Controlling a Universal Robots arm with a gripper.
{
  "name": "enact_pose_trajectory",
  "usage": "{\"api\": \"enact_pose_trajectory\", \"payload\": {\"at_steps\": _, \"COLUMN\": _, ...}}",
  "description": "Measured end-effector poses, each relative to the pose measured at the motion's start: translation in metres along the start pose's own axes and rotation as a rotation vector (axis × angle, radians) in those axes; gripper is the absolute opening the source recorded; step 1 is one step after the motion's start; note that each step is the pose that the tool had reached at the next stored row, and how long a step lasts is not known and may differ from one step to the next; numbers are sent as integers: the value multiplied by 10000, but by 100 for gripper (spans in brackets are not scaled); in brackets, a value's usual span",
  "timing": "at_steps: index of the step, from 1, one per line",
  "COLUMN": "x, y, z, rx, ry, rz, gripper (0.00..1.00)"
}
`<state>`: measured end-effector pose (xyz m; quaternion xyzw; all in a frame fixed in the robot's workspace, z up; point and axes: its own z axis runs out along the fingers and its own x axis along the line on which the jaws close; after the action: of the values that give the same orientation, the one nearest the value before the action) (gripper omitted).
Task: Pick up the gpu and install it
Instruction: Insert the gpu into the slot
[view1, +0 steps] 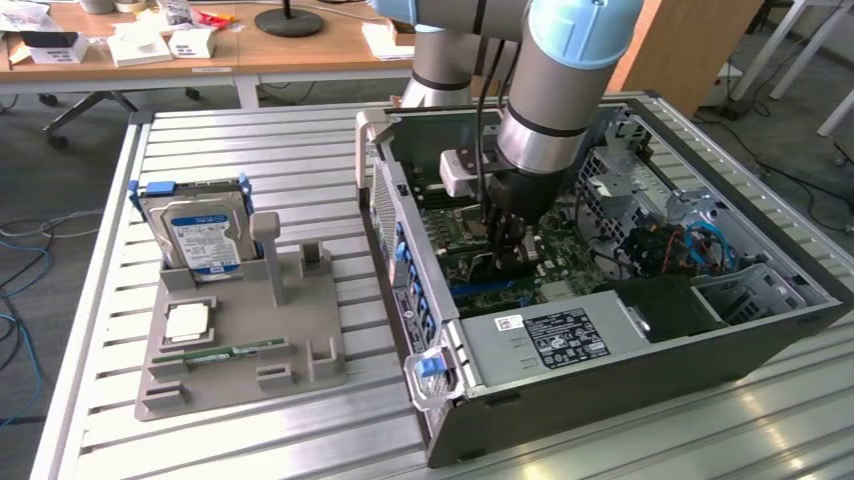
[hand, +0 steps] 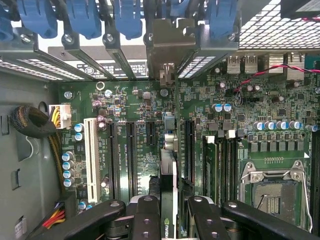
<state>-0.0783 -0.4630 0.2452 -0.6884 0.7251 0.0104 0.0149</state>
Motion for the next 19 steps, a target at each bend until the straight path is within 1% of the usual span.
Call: {"api": "enact_pose_trajectory", "payload": {"at_steps": 19, "x": 1, "y": 0, "z": 21, "rx": 0, "ry": 3, "rz": 0, "gripper": 26}}
